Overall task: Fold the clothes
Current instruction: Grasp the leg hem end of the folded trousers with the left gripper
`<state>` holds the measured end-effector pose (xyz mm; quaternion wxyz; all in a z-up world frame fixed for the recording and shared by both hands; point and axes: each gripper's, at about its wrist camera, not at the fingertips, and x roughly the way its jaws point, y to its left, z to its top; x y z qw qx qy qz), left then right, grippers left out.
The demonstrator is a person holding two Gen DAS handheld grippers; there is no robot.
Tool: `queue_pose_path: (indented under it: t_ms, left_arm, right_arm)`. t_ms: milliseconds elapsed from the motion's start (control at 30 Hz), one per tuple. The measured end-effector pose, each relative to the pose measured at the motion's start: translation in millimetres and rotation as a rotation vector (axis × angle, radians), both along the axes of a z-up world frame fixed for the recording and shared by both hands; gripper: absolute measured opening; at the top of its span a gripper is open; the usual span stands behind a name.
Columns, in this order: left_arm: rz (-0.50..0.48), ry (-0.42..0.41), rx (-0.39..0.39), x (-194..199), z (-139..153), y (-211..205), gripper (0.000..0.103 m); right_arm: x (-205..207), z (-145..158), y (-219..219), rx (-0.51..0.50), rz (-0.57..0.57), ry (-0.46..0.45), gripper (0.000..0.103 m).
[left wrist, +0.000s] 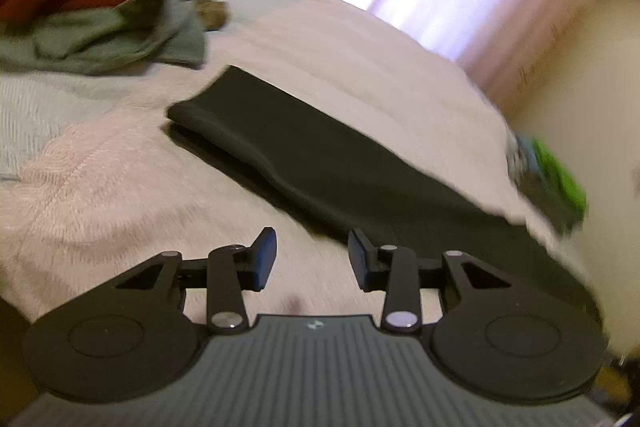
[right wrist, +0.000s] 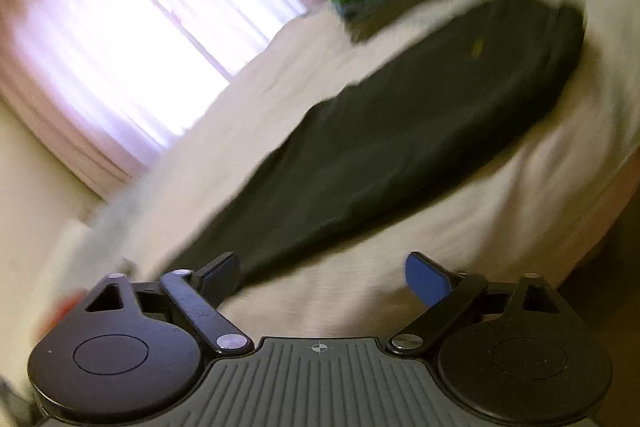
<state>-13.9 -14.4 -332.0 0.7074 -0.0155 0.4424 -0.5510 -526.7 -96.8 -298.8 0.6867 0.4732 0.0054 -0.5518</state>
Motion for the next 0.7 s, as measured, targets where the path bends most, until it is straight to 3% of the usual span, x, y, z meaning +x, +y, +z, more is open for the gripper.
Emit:
queue_pose_path:
  t_ms: [33, 133, 267, 367, 500, 700]
  left_arm:
    - [0.02, 0.026, -0.007, 10, -3, -5, 0.033]
    - [0.06, 0.103, -0.031, 29, -12, -17, 0.033]
    - [0.094, 0.181, -0.037, 44, -24, -28, 0.033]
    - [0.105, 0.2, -0.035, 50, -30, -34, 0.033]
    - [0.133, 0.262, -0.039, 61, -40, -38, 0.034]
    - [0.178, 0.319, -0.065, 76, -47, -40, 0.037]
  right_arm:
    - [-2, -8, -8, 0.014, 0.008, -0.091, 0.05]
    - [-4, -35, -31, 0.064, 0.009, -0.349, 0.049]
    - [5, -53, -49, 0.076, 0.002, -0.493, 0.048]
    - [9, -63, -63, 0.117, -0.015, -0.525, 0.035]
    - [12, -76, -77, 0.19, -0.056, -0.527, 0.035]
    - [9, -75, -71, 0.218, -0.058, -0.535, 0.036]
